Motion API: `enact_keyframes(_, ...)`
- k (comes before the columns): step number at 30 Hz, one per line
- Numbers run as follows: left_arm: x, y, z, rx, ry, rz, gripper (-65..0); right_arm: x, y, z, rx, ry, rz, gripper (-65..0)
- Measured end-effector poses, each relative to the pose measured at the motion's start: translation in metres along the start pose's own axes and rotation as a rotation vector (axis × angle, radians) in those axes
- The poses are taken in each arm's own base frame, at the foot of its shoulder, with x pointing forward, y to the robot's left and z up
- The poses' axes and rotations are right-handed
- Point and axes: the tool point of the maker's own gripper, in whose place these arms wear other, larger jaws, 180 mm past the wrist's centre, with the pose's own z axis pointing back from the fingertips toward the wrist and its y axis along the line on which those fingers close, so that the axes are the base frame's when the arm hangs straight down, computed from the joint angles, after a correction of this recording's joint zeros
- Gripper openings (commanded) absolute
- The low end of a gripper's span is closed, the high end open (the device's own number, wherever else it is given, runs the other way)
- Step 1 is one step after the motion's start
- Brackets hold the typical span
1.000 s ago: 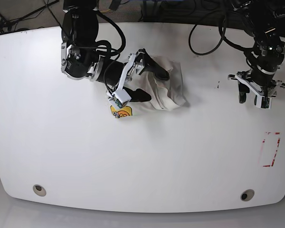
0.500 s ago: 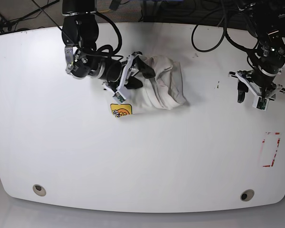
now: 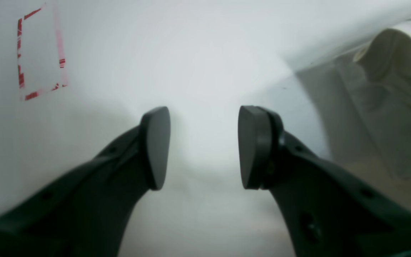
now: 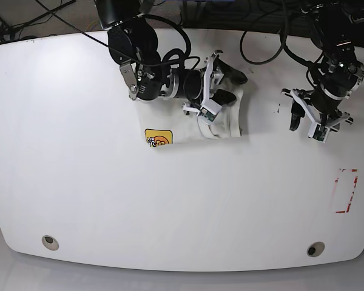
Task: Fold the T-shirt properly
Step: 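Release with the left gripper and regrasp the bundle's edge with both grippers, then fold the bundle over with both grippers, rolling it onto itself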
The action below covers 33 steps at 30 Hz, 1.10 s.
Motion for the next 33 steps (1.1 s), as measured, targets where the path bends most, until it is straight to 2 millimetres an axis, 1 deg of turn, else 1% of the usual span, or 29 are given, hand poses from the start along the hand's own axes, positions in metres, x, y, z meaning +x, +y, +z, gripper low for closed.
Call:
enact_keyframes(2,0.004,-0.009,-0.003,-0.026,-0.007,-0.014,-37.5,0.006,-0.007,0.009,-0.033,-0.016,0.01,-31.7)
enact_keyframes(6,0.018,-0.034,-0.008,-0.091,-0.037,-0.053,-37.5,0.022,-0.025,0.04,-0.117,-0.065,0.061,-31.7)
enact_keyframes(9,0.031,-0.062,-0.015,-0.167,-0.062,-0.09,-37.6,0.026,-0.054,0.075,-0.234,-0.077,0.077,-31.7)
enact_keyframes(10,0.035,-0.068,-0.016,-0.184,-0.072,-0.099,-37.6,0.027,-0.061,0.083,-0.26,-0.082,0.074,-31.7)
enact_keyframes(12,0.045,-0.087,-0.018,-0.23,-0.102,-0.096,-37.6,0.03,-0.078,0.103,-0.331,-0.105,0.061,-31.9)
enact_keyframes(14,0.053,-0.098,-0.019,-0.246,-0.127,-0.072,-37.6,0.033,-0.088,0.115,-0.368,-0.119,0.055,-32.0)
enact_keyframes(17,0.063,-0.123,-0.02,-0.295,-0.156,-0.033,-37.6,0.036,-0.102,0.13,-0.409,-0.116,0.07,-32.2)
enact_keyframes(20,0.07,-0.152,-0.019,-0.365,-0.172,-0.043,-37.6,0.03,-0.118,0.136,-0.431,-0.09,0.052,-32.2)
enact_keyframes(22,0.07,-0.176,-0.015,-0.429,-0.175,-0.059,-37.6,0.023,-0.128,0.138,-0.44,-0.063,0.034,-32.3)
enact_keyframes(23,0.069,-0.185,-0.014,-0.45,-0.175,-0.065,-37.6,0.02,-0.132,0.138,-0.439,-0.058,0.02,-32.3)
enact_keyframes(25,0.06,-0.201,-0.009,-0.495,-0.153,-0.068,-37.6,0.01,-0.142,0.136,-0.441,-0.031,-0.017,-32.3)
enact_keyframes(26,0.056,-0.205,-0.009,-0.505,-0.142,-0.065,-37.6,0.007,-0.146,0.136,-0.443,-0.023,-0.027,-32.3)
enact_keyframes(27,0.049,-0.209,-0.008,-0.514,-0.125,-0.061,-37.6,0.004,-0.148,0.135,-0.437,-0.023,-0.042,-32.3)
enact_keyframes(29,0.039,-0.209,-0.009,-0.516,-0.098,-0.048,-37.6,-0.003,-0.157,0.137,-0.439,-0.026,-0.075,-32.3)
enact_keyframes(33,0.018,-0.199,-0.02,-0.493,-0.031,-0.027,-37.4,-0.016,-0.173,0.138,-0.446,-0.067,-0.144,-32.3)
